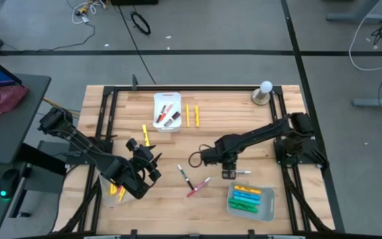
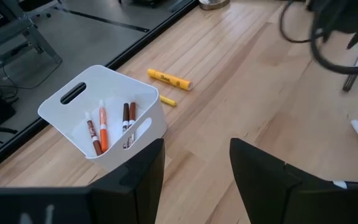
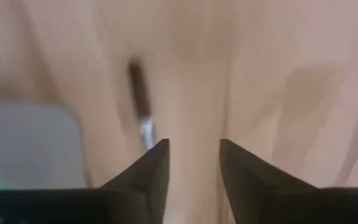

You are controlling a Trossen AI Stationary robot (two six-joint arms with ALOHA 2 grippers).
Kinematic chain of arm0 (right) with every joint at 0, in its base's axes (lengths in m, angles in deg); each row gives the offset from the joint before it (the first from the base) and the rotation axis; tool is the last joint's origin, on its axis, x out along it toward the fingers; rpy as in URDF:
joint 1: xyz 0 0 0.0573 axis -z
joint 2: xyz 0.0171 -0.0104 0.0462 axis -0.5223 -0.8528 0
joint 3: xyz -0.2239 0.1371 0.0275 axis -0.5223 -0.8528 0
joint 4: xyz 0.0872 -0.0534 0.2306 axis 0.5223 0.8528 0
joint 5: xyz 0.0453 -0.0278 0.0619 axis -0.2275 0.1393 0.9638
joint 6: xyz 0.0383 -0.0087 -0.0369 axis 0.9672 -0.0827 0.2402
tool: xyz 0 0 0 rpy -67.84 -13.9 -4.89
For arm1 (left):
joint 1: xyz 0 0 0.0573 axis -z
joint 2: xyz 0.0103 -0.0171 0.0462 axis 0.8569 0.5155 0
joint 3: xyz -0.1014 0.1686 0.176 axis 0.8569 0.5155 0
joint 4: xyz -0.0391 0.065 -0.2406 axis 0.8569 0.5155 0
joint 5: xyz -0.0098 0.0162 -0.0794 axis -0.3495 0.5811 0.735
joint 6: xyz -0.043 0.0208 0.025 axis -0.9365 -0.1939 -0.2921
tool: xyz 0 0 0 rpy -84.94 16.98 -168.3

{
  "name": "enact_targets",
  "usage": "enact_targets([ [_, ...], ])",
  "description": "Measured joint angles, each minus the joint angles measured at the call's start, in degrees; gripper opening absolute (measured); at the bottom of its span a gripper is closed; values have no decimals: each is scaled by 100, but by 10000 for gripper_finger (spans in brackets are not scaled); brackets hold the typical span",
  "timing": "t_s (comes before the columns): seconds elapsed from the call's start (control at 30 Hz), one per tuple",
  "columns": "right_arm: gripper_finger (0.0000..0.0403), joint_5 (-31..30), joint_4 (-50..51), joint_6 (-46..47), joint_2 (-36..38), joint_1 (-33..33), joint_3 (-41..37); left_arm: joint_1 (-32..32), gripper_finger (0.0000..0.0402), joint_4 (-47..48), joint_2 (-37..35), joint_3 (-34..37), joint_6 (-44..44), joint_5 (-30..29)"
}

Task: Pick & Place Markers
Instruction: Put the brown marker pen into the white bin

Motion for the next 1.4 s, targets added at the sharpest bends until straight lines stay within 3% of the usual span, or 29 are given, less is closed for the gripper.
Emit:
enact_targets([
  [0.17, 74, 703, 208, 204, 149, -357, -249, 25, 188, -6, 0, 0, -20, 15],
  [0.37, 5, 1353, -596, 284, 161, -929, -445, 36, 188, -33, 0, 0, -28, 39],
  [0.63, 17, 1861, -1500, 595, 159, -1334, -463, 36, 188, -31, 0, 0, -8, 39],
  [0.87, 16, 311, -1078, 565, 216, -1237, -466, 36, 188, -26, 0, 0, 5, 39],
  [1.0, 39, 218, -593, 586, 280, -1203, -491, 36, 188, -22, 0, 0, 5, 44],
  [1.17, 52, 1069, -551, 914, 327, -1290, -1090, 36, 188, -18, 1, 2, 3, 46],
  [1.33, 36, 2224, -653, 1462, 332, -1565, -1688, 36, 188, -35, 143, 2, 3, 44],
  [1.4, 28, 2360, -742, 1632, 332, -1655, -1740, 34, 188, -43, 240, 2, -1, 43],
])
